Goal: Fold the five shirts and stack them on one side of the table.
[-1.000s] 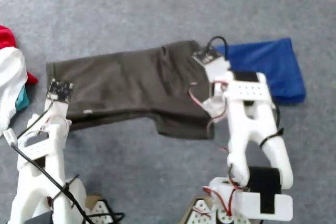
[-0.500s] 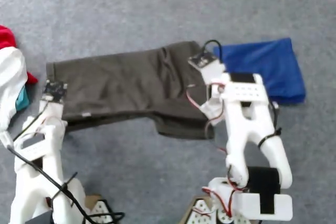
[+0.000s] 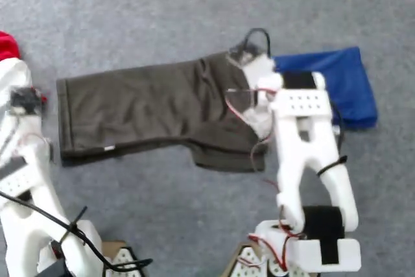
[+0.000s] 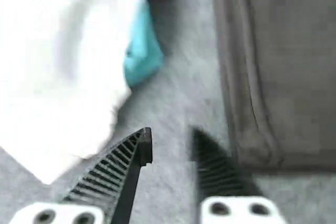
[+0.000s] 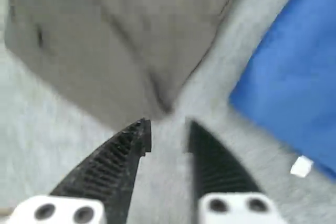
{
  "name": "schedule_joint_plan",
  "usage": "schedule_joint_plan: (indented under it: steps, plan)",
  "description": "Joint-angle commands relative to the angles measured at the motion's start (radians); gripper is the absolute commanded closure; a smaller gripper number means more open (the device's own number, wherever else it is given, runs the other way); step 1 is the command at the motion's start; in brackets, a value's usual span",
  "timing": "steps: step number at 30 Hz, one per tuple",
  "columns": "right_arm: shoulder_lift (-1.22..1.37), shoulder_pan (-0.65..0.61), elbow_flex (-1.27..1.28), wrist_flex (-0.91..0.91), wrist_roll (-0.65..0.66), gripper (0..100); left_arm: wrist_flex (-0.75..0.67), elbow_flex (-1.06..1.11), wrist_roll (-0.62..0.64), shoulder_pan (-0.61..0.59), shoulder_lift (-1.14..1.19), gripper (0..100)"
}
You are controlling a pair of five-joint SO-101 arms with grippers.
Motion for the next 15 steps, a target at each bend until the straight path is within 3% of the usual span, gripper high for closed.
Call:
schedule_joint_plan:
  steps: [1, 6, 10, 15]
  plan:
    - [0.047, -0.127, -0.12, -0.055, -0.172, 97.2, 0.091, -0.15, 0.18, 0.058, -0.006, 97]
    - [0.266, -0.262, -0.168, -0.203, -0.295, 98.5, 0.055, -0.091, 0.422, 0.225, 0.015, 97]
    - [0.438, -0.279, -0.234, -0.242, -0.39, 98.5, -0.141, 0.028, 0.591, 0.285, 0.08, 97]
    - [0.522, -0.275, -0.275, -0.183, -0.394, 98.5, -0.288, 0.113, 0.626, 0.269, 0.144, 97]
